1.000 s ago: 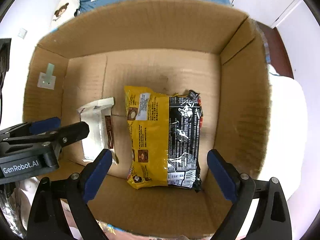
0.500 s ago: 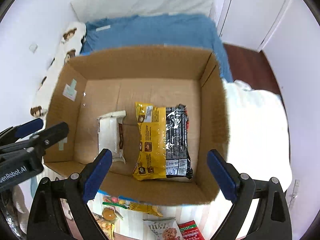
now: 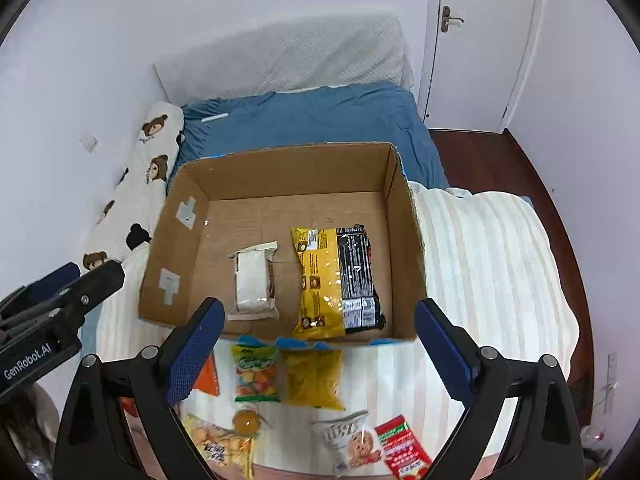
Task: Organize snacks
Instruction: 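Grasp the brown packet with left gripper while right grasps orange packet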
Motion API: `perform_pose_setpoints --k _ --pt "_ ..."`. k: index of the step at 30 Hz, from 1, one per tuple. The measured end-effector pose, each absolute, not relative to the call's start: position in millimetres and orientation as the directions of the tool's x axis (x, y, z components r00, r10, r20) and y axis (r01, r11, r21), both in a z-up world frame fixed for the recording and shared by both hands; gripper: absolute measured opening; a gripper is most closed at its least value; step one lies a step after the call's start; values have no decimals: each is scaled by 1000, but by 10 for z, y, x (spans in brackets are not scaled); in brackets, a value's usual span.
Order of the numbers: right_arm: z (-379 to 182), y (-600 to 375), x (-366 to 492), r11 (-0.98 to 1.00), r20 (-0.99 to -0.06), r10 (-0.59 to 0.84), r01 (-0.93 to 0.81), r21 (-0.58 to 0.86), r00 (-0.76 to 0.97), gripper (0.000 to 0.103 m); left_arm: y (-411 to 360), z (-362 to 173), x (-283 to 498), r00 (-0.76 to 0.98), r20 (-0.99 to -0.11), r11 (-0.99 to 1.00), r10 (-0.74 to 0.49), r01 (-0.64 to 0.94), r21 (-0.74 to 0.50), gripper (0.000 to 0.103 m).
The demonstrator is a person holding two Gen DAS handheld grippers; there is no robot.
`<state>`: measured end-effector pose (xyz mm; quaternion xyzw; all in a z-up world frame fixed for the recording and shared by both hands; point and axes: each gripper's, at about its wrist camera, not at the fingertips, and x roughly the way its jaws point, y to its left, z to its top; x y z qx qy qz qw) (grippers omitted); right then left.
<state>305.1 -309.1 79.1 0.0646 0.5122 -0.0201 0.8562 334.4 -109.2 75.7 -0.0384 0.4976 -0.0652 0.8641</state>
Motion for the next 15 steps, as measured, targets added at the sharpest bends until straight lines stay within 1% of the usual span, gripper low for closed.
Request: perform_pose_setpoints --k 4,8,11,15 --pt "887 -3099 2754 987 -869 53 105 120 493 98 -1063 863 2996 532 -837 992 -128 82 -99 80" --pt "781 -3141 2328 979 -876 101 112 173 472 98 -1027 765 2551 515 -849 992 -120 86 -88 81" --pt "522 -3154 1954 965 -901 166 121 232 400 98 -956 541 2194 478 -873 994 -102 82 -72 81" --pt "55 -3185 1566 956 -937 198 156 250 288 98 -813 81 1806 388 -920 999 -53 21 -49 81"
